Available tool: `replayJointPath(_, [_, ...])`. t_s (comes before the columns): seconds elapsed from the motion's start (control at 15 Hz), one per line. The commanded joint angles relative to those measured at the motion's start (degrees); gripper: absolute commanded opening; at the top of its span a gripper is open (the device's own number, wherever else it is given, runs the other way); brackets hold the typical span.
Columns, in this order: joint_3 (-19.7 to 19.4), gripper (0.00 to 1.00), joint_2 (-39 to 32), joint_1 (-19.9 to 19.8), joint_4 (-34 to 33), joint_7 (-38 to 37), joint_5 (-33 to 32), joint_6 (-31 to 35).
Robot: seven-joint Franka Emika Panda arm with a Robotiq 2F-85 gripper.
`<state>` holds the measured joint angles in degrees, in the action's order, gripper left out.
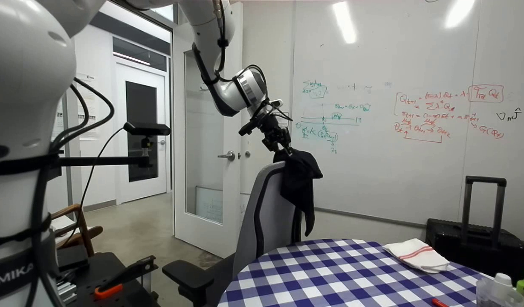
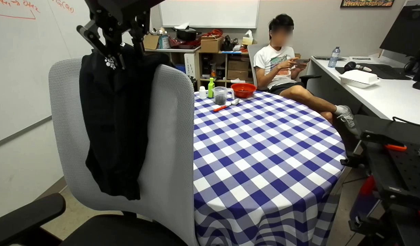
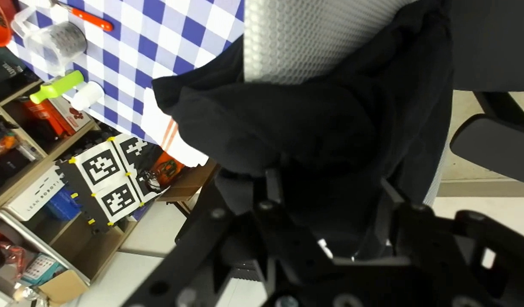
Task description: Put the black shirt on the table
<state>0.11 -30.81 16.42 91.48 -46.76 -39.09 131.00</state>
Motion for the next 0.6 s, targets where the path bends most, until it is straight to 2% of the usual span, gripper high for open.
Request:
replayJointPath(0.0, [-1.5,0.21,-0.65,1.11,-3.01,-1.58,1.25,-2.7])
replayJointPath(0.07, [-1.45,0.12,-0.04,0.53,-2.93,-1.93,2.2,-3.17])
replayJointPath(0.2, [-2.19,0.01,1.66,-0.35,-2.46,-2.82,3.41,-3.51])
replayJointPath(0.53, [-5.64,0.02,10.56,-3.66,0.26,-4.25,4.99,-2.4])
